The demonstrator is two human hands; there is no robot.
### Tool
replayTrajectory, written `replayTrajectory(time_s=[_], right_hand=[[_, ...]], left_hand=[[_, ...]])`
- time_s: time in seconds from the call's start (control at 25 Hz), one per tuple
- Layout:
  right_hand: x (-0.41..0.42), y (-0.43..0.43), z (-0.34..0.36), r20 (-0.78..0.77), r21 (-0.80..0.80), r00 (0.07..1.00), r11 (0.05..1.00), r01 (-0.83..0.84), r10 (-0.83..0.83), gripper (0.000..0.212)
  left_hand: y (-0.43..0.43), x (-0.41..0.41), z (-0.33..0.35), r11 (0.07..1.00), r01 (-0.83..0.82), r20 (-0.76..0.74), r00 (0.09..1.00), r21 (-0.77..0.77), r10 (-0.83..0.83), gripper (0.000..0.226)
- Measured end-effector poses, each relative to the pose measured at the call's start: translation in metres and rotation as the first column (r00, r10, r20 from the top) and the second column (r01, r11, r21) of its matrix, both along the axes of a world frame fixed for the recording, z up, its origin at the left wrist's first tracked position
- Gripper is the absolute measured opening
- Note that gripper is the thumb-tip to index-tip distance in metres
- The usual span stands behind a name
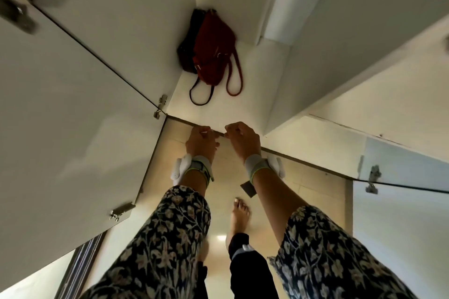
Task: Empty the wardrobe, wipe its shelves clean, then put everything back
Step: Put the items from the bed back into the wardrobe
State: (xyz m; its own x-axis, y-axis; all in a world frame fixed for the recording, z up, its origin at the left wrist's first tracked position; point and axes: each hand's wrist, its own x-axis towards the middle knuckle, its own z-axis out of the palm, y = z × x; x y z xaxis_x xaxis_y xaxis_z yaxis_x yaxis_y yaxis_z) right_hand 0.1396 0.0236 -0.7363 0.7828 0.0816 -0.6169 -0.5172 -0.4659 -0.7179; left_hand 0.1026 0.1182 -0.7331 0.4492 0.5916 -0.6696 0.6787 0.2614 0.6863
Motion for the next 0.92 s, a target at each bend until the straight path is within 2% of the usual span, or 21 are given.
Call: replayTrajectory(time_s=[0.12, 0.28, 0.52, 0.64, 0.72, 0.84, 0.92], right_hand=[[-0.043, -0.029, 0.052, 0.009, 0.001, 1.000, 1.000, 0.022, -0.022, 0.020], [-0.113, -0.063, 0.116, 0.068, 0.037, 0.983, 0.985, 0.169, -0.171, 0.012], [-0.216, -0.105, 0.195, 0.163, 0.090, 0.928, 0.942, 0.323, -0.334, 0.011], [-0.274, -0.142, 0.221, 0.187, 0.087, 0.867, 0.887, 0.453, -0.462, 0.014], [-0.291, -0.151, 0.226, 0.181, 0.052, 0.870, 0.888, 0.458, -0.459, 0.016], [-0.336, -0.186, 0.237, 0.184, 0.023, 0.837, 0.853, 0.521, -0.516, 0.018], [-0.391, -0.231, 0.246, 0.205, 0.015, 0.762, 0.780, 0.625, -0.615, 0.016]], left_hand=[[-0.023, -0.034, 0.054, 0.996, 0.071, 0.038, 0.997, -0.050, -0.070, 0.011], [-0.050, -0.084, 0.117, 0.967, 0.220, 0.082, 0.974, -0.129, -0.211, 0.008], [-0.083, -0.164, 0.182, 0.890, 0.451, 0.105, 0.890, -0.065, -0.443, 0.010], [-0.119, -0.214, 0.213, 0.783, 0.623, 0.089, 0.780, -0.008, -0.620, 0.009], [-0.132, -0.227, 0.216, 0.756, 0.655, 0.111, 0.752, -0.012, -0.650, 0.010], [-0.168, -0.253, 0.219, 0.666, 0.746, 0.115, 0.664, -0.025, -0.739, 0.011], [-0.214, -0.290, 0.222, 0.539, 0.842, 0.117, 0.539, -0.033, -0.834, 0.010]])
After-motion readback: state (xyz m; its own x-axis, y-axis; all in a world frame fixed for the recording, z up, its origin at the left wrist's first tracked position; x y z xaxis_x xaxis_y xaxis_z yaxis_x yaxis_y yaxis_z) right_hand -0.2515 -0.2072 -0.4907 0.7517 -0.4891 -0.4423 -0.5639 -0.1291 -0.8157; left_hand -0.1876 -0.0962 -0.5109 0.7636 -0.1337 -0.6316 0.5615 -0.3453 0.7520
